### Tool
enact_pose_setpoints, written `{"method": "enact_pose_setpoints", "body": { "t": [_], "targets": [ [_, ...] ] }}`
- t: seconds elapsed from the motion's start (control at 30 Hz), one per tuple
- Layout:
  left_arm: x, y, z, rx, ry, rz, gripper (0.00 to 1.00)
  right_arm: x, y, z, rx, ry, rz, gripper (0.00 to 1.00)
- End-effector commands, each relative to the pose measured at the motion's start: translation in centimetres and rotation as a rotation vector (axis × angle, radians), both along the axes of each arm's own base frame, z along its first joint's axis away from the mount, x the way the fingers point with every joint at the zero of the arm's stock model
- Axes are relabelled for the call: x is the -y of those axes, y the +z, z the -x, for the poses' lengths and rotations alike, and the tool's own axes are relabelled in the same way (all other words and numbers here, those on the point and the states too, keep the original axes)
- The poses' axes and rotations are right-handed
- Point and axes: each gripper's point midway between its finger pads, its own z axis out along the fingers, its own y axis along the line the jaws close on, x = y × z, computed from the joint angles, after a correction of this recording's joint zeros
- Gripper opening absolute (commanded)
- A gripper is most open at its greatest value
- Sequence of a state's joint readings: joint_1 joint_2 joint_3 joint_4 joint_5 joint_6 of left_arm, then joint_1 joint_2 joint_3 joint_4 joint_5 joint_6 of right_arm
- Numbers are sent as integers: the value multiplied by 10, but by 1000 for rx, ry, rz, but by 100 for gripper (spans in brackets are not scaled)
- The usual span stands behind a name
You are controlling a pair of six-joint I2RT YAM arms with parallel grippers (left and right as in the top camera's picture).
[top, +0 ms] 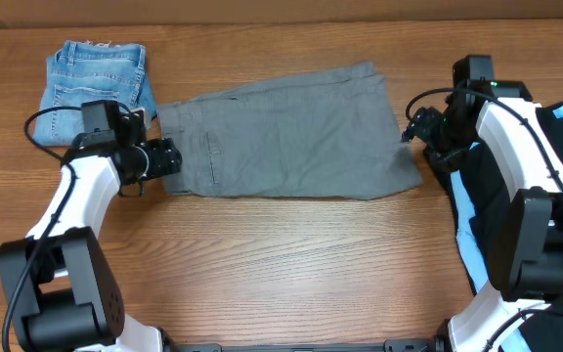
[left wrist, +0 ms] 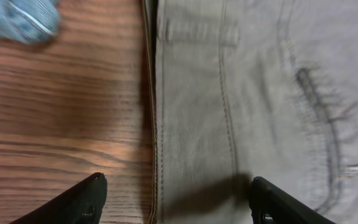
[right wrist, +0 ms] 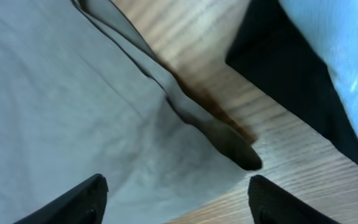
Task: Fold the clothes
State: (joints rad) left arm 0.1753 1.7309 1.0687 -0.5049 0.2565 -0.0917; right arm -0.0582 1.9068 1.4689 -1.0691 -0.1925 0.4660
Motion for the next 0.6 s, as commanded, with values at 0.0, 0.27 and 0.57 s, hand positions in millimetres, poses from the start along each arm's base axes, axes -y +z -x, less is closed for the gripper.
{"method": "enact_pose_setpoints", "body": {
  "t": [0.0, 0.27, 0.57],
  "targets": [
    [7, -38, 8, -90, -57, -13, 76, 3, -23, 23, -52, 47, 29, 79],
    [22, -90, 26, -224, -100, 69, 27, 1, -67, 28, 2, 48, 21, 85],
    [7, -68, 19, -179, -67, 56, 7, -38, -67, 1, 203, 151, -175, 35]
  ]
}}
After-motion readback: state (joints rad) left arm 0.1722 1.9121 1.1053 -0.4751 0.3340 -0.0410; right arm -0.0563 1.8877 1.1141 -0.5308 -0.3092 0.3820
